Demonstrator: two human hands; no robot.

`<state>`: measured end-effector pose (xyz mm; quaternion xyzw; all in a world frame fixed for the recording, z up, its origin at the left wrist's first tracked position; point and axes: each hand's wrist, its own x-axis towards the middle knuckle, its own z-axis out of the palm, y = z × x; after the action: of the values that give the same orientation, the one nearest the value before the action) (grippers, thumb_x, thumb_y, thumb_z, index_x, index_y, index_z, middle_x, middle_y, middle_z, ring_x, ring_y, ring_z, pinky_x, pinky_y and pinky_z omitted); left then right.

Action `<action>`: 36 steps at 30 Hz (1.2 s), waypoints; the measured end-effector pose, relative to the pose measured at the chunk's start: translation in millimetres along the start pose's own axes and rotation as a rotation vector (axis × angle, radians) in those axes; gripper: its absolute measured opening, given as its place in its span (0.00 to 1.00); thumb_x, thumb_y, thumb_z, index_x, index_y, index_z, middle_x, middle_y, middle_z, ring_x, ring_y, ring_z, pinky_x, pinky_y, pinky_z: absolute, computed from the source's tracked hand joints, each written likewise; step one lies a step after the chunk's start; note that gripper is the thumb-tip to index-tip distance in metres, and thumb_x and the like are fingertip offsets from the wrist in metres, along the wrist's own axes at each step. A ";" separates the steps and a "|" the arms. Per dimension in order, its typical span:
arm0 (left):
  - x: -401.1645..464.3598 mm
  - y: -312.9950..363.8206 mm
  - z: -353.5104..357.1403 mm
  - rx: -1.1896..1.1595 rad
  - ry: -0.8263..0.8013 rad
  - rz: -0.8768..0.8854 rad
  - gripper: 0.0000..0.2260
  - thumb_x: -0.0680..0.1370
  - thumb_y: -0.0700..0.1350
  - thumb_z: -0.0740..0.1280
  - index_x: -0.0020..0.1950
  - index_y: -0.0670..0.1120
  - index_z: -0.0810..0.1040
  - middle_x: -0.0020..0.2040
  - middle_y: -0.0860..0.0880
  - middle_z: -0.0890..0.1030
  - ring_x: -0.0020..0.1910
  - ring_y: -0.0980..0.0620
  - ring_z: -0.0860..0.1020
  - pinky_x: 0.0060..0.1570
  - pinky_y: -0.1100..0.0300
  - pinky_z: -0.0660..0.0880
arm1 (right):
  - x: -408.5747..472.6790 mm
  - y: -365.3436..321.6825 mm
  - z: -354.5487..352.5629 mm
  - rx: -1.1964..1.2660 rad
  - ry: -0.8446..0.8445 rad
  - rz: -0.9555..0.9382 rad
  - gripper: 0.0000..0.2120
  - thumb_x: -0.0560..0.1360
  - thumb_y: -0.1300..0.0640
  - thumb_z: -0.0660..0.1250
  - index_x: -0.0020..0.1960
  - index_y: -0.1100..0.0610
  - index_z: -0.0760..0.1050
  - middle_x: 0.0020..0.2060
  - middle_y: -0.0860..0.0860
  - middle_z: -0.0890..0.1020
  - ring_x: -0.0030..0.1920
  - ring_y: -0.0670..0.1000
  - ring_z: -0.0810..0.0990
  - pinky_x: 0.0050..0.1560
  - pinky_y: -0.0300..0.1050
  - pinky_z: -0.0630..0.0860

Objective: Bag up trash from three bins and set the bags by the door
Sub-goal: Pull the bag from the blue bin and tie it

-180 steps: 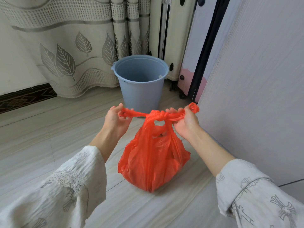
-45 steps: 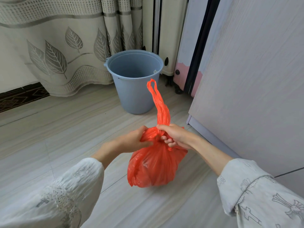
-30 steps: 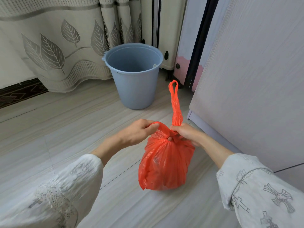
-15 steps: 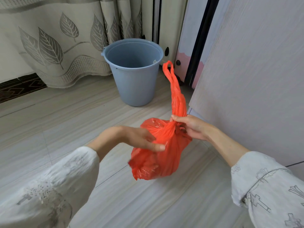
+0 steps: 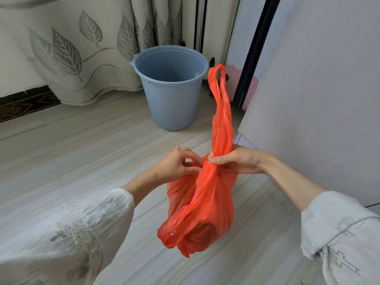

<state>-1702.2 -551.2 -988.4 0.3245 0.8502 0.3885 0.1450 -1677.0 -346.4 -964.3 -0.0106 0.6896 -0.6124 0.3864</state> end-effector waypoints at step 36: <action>7.6 24.8 3.8 -0.128 0.108 -0.189 0.03 0.74 0.44 0.67 0.42 0.46 0.79 0.37 0.55 0.75 0.34 0.58 0.70 0.36 0.71 0.66 | 8.7 -13.1 19.6 -0.081 0.531 -0.047 0.06 0.68 0.63 0.72 0.35 0.54 0.77 0.31 0.47 0.79 0.34 0.44 0.77 0.37 0.36 0.73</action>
<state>-1695.1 -531.9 -972.1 0.2115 0.8569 0.4436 0.1553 -1678.4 -370.3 -956.7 0.1190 0.7904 -0.5743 0.1768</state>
